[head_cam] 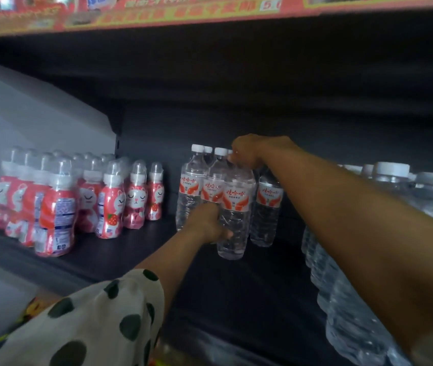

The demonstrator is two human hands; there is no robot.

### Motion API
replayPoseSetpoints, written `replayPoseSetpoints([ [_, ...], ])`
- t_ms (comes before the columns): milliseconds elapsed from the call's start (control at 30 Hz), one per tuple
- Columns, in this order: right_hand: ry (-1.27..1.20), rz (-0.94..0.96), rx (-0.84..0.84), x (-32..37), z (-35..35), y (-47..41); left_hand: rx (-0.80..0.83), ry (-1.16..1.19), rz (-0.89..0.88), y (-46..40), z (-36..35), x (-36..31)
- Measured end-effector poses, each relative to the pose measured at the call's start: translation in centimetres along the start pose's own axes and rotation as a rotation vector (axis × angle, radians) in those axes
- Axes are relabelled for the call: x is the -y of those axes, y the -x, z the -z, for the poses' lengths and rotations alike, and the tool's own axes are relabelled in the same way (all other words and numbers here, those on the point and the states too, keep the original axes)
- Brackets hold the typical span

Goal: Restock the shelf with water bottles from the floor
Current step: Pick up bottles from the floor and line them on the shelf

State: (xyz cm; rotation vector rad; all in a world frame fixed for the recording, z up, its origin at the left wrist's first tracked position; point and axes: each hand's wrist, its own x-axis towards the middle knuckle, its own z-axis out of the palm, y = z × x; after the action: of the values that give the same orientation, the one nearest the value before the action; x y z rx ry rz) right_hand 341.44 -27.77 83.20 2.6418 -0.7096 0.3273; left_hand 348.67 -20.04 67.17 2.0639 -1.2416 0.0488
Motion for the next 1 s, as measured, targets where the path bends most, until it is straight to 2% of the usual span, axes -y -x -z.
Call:
replayPoseSetpoints([
  [233,0.013,-0.044,0.005,-1.0,-1.3,-2.4,-0.063,-0.054,0.082,-2.6,-0.3,-0.2],
  [400,-0.006,-0.08,-0.006,-1.3,-1.9,-2.7,-0.154,-0.108,0.091,-2.9,-0.6,-0.1],
  [633,-0.041,-0.086,-0.022,-1.6,-2.5,-2.9,-0.189,-0.17,0.113,-3.0,-0.8,-0.3],
  [900,-0.04,-0.09,0.043,-1.8,-1.2,-2.5,-0.097,-0.217,0.068,-2.8,-0.4,-0.3],
  [1000,-0.014,-0.086,0.008,-1.5,-0.4,-0.9,-0.071,-0.249,0.032,-1.7,1.0,-0.2],
])
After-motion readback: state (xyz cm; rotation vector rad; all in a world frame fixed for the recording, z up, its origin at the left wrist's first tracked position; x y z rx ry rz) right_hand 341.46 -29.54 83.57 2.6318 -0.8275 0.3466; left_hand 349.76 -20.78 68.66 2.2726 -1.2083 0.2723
